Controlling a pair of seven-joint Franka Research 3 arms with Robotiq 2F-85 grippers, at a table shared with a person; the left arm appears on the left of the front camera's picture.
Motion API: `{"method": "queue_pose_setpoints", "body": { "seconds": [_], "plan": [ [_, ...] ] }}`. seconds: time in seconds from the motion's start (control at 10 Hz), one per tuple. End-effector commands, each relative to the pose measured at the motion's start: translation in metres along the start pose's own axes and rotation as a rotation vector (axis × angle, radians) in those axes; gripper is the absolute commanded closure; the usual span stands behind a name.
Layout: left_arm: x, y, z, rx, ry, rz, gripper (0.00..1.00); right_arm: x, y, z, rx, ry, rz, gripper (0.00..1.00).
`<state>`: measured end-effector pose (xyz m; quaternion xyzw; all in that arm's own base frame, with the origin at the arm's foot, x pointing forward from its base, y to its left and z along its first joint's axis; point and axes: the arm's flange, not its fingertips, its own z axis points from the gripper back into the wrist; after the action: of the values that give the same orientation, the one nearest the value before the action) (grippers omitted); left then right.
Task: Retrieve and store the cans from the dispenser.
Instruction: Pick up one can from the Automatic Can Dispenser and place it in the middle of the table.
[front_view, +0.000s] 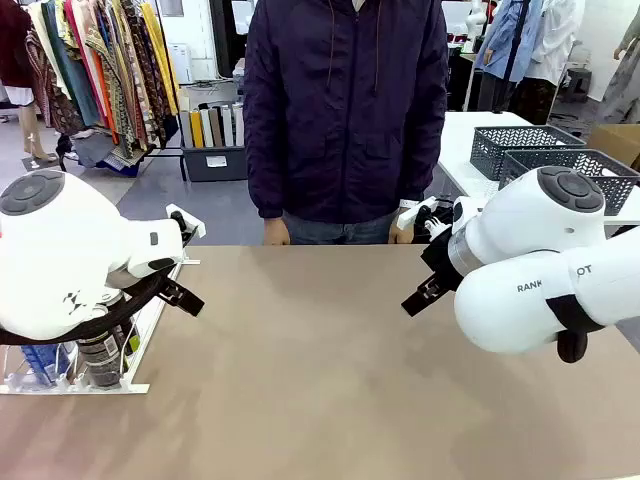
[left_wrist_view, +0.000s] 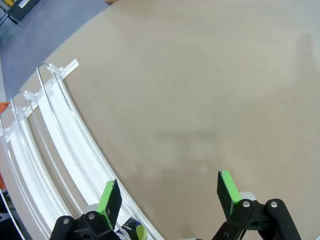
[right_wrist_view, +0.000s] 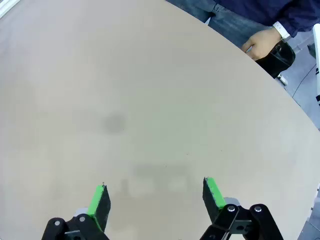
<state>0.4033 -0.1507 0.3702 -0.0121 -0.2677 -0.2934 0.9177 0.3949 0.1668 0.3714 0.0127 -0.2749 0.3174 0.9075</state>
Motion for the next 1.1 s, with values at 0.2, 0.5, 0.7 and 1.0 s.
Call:
{"method": "queue_pose_setpoints", "body": {
  "seconds": [0.2,0.5,0.7,1.0],
  "plan": [
    [0.0001,0.0,0.0002,0.0,-0.001,0.0,0.0,0.0,0.0,0.0,0.0,0.0,0.0,0.0],
    [0.0001,0.0,0.0002,0.0,-0.001,0.0,0.0,0.0,0.0,0.0,0.0,0.0,0.0,0.0],
    [0.0001,0.0,0.0002,0.0,-0.001,0.0,0.0,0.0,0.0,0.0,0.0,0.0,0.0,0.0],
    [0.0001,0.0,0.0002,0.0,-0.001,0.0,0.0,0.0,0.0,0.0,0.0,0.0,0.0,0.0]
  ]
}}
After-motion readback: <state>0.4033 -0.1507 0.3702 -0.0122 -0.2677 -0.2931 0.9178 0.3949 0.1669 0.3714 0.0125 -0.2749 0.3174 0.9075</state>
